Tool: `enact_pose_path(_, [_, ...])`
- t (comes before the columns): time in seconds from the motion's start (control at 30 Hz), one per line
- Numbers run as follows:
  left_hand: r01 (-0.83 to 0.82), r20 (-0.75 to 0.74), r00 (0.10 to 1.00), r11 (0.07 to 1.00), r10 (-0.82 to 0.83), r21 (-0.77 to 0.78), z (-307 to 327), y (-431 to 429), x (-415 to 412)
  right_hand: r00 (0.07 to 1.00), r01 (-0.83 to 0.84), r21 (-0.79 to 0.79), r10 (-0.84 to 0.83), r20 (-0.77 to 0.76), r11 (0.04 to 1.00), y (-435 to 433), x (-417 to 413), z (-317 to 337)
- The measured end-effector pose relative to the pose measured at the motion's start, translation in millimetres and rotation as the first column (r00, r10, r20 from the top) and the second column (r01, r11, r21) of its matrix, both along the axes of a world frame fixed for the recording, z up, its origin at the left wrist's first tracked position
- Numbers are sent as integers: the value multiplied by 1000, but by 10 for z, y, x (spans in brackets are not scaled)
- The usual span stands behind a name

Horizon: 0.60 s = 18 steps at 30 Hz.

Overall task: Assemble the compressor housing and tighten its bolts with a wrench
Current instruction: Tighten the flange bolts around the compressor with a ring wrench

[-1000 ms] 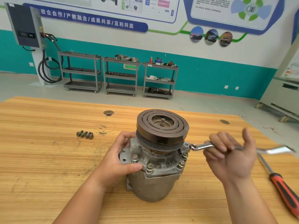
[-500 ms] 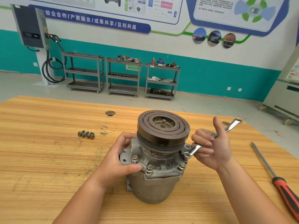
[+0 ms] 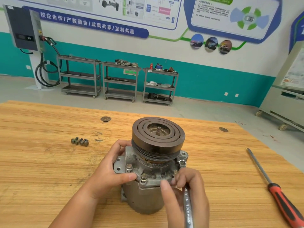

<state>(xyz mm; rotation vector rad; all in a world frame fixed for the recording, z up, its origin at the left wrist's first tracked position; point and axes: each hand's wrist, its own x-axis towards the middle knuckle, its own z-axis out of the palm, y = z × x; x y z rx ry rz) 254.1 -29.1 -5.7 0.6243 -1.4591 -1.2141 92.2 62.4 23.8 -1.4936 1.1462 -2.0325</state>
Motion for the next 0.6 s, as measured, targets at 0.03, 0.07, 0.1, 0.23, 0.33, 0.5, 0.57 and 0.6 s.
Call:
enact_pose_path(0.03, [1, 3, 1000, 1000, -1, 0, -1, 0, 0, 995, -27, -2, 27, 93, 1000, 11, -28, 29])
enact_pose_path(0.07, [5, 5, 1000, 1000, -5, -1, 2, 3, 0, 983, -42, -31, 47, 177, 999, 10, -84, 106])
enact_pose_path(0.1, [9, 2, 1000, 1000, -9, -1, 10, 5, 0, 967, -70, -77, 86, 239, 995, 16, -182, 174])
enact_pose_path(0.23, [18, 1, 1000, 1000, -18, -4, 14, 8, 4, 726, -498, -234, 549, 415, 835, -124, -557, 393])
enact_pose_path(0.33, [11, 2, 1000, 1000, -11, 4, 16, 15, 2, 650, -641, -24, 559, 515, 767, -495, -816, 445])
enact_pose_path(0.5, [-8, 27, 1000, 1000, 8, -3, 29, 14, 6, 438, -880, 144, 652, 619, 453, -1060, -985, 392])
enact_pose_path(0.57, [-9, 21, 1000, 1000, 9, -2, 33, 10, 6, 366, -922, 156, 667, 649, 353, -1186, -1014, 346])
enact_pose_path(0.6, [-11, 20, 1000, 1000, 11, -7, 33, 9, 5, 344, -933, 162, 667, 661, 321, -1224, -1018, 339])
